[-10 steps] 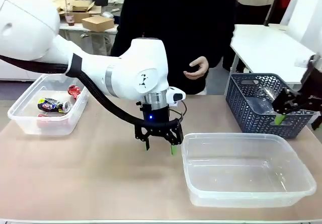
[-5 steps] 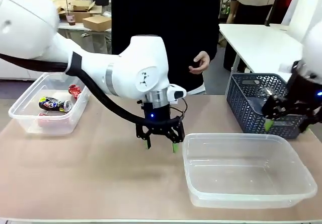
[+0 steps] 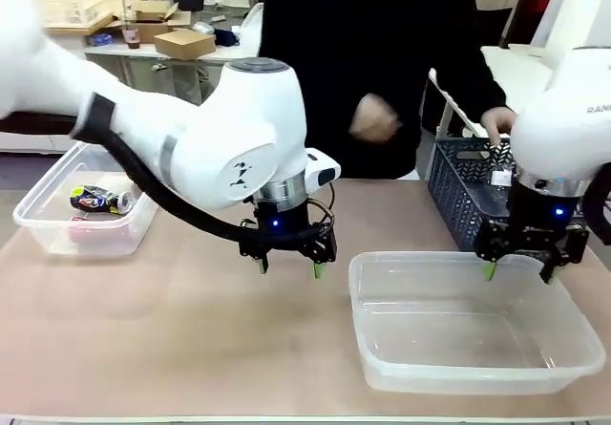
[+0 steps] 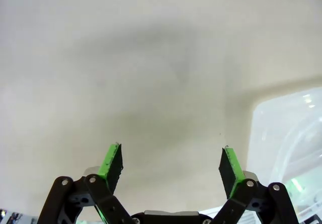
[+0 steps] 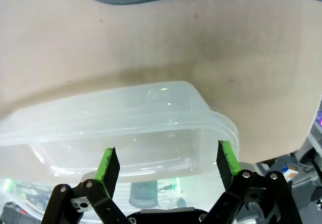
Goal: Sort the waste into each basket.
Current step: Pick up the Organizing box on the right side of the table and lift it.
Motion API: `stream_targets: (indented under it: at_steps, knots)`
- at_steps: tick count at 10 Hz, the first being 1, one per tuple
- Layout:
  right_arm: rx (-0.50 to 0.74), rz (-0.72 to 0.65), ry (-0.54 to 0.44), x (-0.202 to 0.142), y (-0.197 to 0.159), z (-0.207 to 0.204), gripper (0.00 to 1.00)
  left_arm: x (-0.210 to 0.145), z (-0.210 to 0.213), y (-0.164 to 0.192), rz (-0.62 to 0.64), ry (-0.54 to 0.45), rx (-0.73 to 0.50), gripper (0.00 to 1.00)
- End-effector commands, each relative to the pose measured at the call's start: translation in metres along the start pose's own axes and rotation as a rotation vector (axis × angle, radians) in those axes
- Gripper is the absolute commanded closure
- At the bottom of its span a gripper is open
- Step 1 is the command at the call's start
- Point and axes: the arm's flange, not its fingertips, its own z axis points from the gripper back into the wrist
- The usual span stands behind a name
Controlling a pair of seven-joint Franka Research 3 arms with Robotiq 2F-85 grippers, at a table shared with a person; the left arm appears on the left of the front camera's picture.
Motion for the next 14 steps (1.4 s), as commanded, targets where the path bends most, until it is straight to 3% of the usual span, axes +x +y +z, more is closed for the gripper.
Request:
stream_targets:
  at_steps: [1, 3, 6, 8, 10, 13, 14]
  knots:
    - [-0.013, 0.024, -0.019, -0.016, -0.013, -0.011, 0.0, -0.021, 0.009, -0.011, -0.022, -0.044, 0.03, 0.0]
    - [-0.07, 0.006, 0.0, -0.023, -0.022, -0.019, 0.0, -0.03, 0.017, -0.032, -0.146, -0.093, -0.032, 0.0]
    - [0.141, 0.044, -0.12, -0.055, -0.045, 0.027, 0.0, -0.009, 0.005, -0.052, -0.249, -0.094, -0.099, 0.0]
    - [0.05, 0.043, -0.14, -0.069, -0.064, 0.037, 0.0, 0.008, -0.004, -0.061, -0.276, -0.086, -0.157, 0.0]
    - [-0.025, 0.079, -0.115, -0.077, -0.077, 0.021, 0.0, 0.017, -0.01, -0.068, -0.298, -0.081, -0.185, 0.0]
    - [0.0, 0.136, -0.019, -0.068, -0.074, -0.031, 0.0, 0.024, -0.023, -0.077, -0.382, 0.113, -0.283, 0.0]
    - [0.015, 0.149, 0.008, -0.064, -0.07, -0.045, 0.0, 0.021, -0.022, -0.075, -0.361, 0.098, -0.278, 0.0]
